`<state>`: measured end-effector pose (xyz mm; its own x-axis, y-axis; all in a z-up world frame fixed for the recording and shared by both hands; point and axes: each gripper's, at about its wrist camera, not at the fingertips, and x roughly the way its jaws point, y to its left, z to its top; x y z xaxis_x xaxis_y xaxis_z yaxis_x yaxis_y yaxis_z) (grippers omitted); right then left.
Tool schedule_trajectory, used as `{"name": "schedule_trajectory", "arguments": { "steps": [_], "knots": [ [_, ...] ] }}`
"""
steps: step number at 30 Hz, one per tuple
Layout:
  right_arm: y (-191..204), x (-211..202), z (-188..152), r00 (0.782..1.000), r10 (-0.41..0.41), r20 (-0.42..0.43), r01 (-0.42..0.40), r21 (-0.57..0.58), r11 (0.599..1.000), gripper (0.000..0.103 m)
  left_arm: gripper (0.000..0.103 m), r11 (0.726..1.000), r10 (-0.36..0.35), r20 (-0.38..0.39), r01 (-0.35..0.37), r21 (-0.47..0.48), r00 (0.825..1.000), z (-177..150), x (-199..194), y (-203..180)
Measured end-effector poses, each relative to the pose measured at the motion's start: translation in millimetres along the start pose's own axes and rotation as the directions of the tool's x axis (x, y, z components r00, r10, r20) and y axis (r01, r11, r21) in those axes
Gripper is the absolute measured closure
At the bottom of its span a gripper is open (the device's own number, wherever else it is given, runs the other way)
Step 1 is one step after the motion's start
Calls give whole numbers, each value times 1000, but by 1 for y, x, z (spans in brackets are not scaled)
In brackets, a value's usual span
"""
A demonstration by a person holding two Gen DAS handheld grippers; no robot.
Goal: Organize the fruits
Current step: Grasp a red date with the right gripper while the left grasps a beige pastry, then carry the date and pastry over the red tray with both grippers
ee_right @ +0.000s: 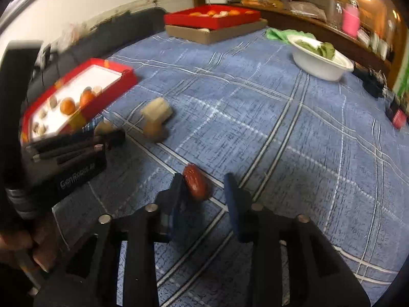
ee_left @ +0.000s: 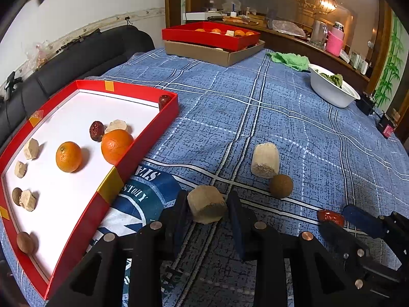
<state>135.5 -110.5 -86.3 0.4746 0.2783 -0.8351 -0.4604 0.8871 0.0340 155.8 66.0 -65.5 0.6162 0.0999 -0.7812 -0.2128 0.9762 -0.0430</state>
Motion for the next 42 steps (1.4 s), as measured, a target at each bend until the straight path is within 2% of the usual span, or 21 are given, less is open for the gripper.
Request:
{"name": "schedule_trajectory", "arguments": {
  "steps": [5, 9, 12, 13, 14, 18, 22, 27, 42],
  "knots": [
    [-4, 3, 2, 1000, -21, -10, 21, 24, 999, 69, 73, 1000, -9, 1, 9, -6, 1000, 0, 0, 1],
    [5, 6, 5, 999, -45, -15, 44, -32, 999, 69, 73, 1000, -11, 1, 11, -7, 1000, 0, 0, 2],
    [10, 8, 7, 999, -42, -17, 41, -56, 998, 80, 73, 1000, -8, 1, 8, -7, 1000, 0, 0, 1],
    [12, 7, 6, 999, -48, -17, 47, -64, 997, 87, 73, 1000, -4, 1, 4, -4, 1000, 0, 0, 2],
    [14, 6, 5, 999, -51, -18, 50, -68, 996, 88, 73, 1000, -2, 1, 2, -2, 1000, 0, 0, 2],
    [10, -4, -5, 999, -31, -16, 30, -26, 999, 88, 73, 1000, -1, -5, 1, 17, 1000, -4, -8, -1],
    [-2, -20, -22, 1000, -10, -6, 11, 34, 999, 88, 73, 999, -7, 32, 6, 53, 999, -12, -29, -15],
    [-13, -40, -39, 1000, -1, 20, -1, 79, 997, 88, 73, 997, -23, 34, 20, 79, 999, -26, -46, -28],
    [-20, -61, -48, 998, 10, 67, -18, 112, 994, 88, 74, 995, -45, 42, 41, 89, 998, -45, -68, -34]
  ]
}}
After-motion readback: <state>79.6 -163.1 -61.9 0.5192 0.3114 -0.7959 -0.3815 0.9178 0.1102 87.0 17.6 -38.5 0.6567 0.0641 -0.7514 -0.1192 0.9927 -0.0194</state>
